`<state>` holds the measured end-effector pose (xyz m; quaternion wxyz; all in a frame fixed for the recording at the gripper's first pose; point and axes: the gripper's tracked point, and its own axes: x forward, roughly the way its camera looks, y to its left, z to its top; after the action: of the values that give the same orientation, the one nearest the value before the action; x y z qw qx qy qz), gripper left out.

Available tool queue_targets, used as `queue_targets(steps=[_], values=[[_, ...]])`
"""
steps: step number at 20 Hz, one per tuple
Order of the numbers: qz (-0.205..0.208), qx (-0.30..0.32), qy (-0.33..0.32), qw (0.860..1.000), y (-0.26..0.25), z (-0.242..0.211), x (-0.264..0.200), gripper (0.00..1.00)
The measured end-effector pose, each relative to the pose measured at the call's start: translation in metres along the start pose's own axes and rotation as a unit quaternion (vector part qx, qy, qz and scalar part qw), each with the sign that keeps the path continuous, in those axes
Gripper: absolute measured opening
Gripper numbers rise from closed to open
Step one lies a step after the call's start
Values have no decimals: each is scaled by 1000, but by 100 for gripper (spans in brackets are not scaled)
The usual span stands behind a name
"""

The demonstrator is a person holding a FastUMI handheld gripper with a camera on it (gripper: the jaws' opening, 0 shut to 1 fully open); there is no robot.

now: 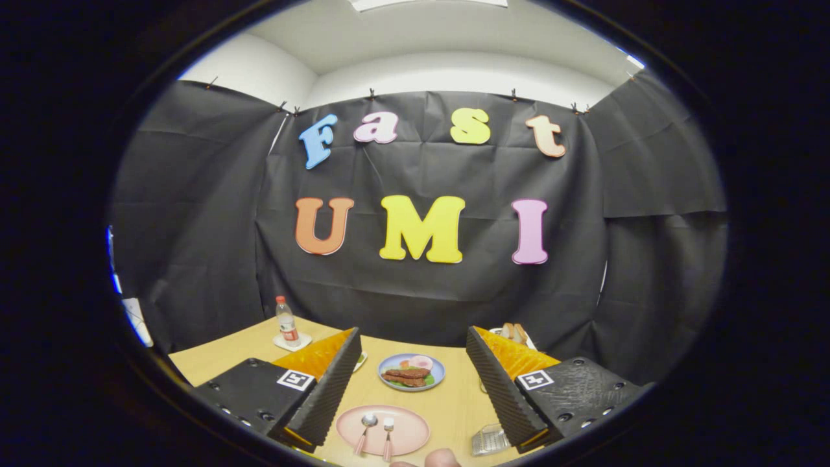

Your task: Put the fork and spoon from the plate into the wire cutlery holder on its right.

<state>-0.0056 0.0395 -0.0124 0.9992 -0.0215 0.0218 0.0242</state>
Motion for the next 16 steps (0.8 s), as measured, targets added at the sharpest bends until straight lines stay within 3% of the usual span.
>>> queue_targets(steps=[8,16], values=[[16,-1,8,1000,14,-11,-3,97],[32,-9,46,998,20,-62,-4,97]])
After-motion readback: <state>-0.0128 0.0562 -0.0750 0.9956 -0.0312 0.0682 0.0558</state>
